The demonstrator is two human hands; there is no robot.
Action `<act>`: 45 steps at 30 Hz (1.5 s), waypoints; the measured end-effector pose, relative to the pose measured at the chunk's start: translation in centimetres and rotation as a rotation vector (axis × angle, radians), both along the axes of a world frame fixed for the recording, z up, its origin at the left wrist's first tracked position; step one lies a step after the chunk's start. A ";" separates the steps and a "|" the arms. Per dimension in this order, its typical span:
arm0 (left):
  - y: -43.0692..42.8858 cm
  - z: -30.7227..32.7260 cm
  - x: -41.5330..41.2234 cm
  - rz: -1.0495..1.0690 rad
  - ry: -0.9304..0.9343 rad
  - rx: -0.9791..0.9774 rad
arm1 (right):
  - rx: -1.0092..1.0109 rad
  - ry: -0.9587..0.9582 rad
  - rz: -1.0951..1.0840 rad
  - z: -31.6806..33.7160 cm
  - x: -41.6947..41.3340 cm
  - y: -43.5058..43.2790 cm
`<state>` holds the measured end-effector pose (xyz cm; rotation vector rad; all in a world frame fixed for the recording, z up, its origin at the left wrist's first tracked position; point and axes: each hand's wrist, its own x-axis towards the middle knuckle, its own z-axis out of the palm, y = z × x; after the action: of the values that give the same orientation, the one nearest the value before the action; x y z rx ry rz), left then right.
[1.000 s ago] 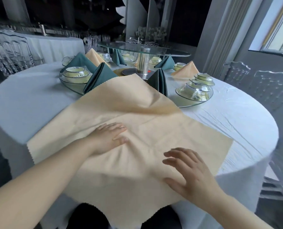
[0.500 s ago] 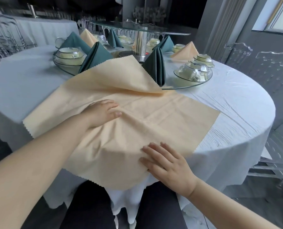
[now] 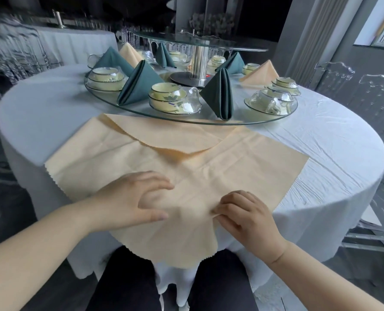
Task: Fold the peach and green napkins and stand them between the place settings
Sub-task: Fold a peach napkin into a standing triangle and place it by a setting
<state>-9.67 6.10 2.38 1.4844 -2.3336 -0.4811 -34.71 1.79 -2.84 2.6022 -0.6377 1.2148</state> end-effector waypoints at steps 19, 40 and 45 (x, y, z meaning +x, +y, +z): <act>-1.3 0.8 -1.1 0.077 0.138 -0.094 | 0.761 -0.067 -0.224 6.1 -0.9 -1.4; -8.8 1.0 -0.7 0.103 -0.319 0.026 | 0.707 0.213 0.131 4.7 1.7 -2.5; -11.3 1.6 -0.9 0.114 -0.296 -0.104 | 0.866 -0.026 0.033 5.6 1.7 -3.2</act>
<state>-10.56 -5.20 4.00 1.7255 -2.4283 -0.1133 -33.05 -1.37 2.73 3.2643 -1.3822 1.1475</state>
